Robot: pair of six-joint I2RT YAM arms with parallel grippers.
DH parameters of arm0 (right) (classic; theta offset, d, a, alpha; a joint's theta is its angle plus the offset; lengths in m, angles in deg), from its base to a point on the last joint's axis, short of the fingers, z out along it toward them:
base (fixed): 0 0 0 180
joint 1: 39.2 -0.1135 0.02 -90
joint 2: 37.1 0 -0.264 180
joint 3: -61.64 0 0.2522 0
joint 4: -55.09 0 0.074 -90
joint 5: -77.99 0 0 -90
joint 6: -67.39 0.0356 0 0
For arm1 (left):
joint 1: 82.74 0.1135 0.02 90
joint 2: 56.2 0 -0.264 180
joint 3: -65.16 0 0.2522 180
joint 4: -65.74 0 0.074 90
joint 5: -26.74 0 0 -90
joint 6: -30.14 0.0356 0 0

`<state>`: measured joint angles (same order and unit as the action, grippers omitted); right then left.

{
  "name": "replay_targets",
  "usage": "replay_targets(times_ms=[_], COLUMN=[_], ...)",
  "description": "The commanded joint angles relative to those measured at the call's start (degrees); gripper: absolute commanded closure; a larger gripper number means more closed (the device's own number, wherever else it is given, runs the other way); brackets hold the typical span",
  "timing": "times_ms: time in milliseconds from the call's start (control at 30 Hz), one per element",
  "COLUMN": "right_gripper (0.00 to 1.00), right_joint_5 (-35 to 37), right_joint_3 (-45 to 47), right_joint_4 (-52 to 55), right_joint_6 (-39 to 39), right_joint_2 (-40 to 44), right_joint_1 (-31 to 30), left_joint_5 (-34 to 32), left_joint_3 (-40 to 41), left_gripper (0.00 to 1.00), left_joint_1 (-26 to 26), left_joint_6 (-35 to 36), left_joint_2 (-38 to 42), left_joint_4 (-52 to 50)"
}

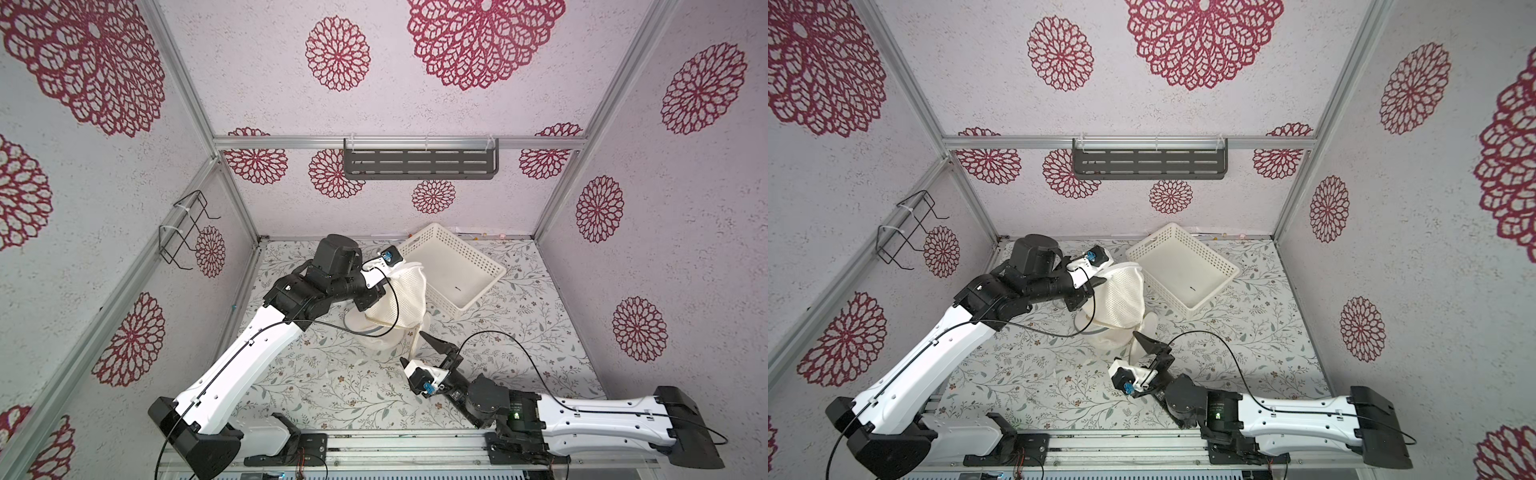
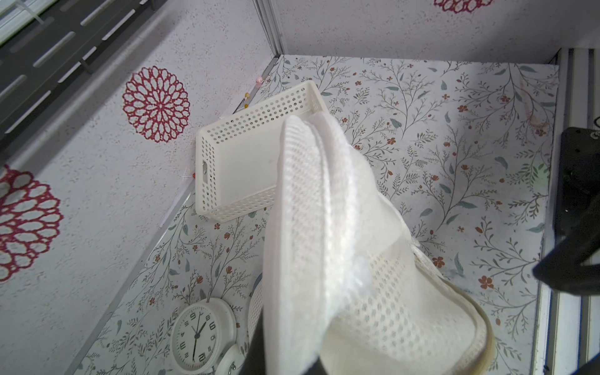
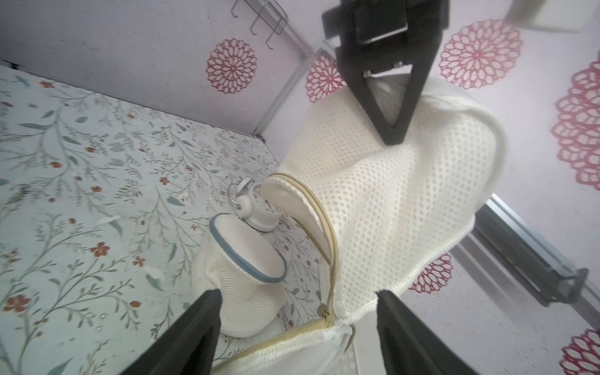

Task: Turn the laundry bag inside out
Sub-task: Turn over the laundry bag.

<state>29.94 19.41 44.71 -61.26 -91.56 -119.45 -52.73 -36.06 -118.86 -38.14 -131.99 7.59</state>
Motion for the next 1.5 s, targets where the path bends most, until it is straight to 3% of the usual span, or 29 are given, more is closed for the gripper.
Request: replay_targets(times_ms=[0,400,600,767,933,1467], right_gripper=[0.18,0.14,0.24,0.44,0.53,0.47], right_joint_5=[9.36,7.64,3.79,-4.24,-16.95,-49.34], right_joint_3=[0.19,-4.26,-7.75,-9.09,-11.83,-27.95], right_joint_4=[-15.78,-30.96,-34.05,-24.39,-8.2,23.28], right_joint_6=[-5.73,-11.0,-12.18,-11.68,-7.43,-5.4], right_joint_2=[-2.94,-14.49,-16.81,-11.83,-5.56,-5.79], right_joint_1=[0.5,11.14,15.99,18.11,22.64,35.42], left_joint_5=[-0.28,2.0,2.74,0.75,1.48,9.39], left_joint_3=[-1.65,-2.16,-2.26,-0.2,1.06,1.24], left_gripper=[1.0,1.0,1.0,1.0,1.0,1.0], left_joint_1=[-0.09,-0.53,-0.53,-0.5,-0.79,-2.97], left_joint_6=[-4.89,-9.78,-11.18,-6.83,3.54,23.76], left_joint_2=[0.08,1.34,2.02,3.09,3.71,3.98], left_joint_4=[1.76,1.75,1.67,1.02,-1.53,-12.45])
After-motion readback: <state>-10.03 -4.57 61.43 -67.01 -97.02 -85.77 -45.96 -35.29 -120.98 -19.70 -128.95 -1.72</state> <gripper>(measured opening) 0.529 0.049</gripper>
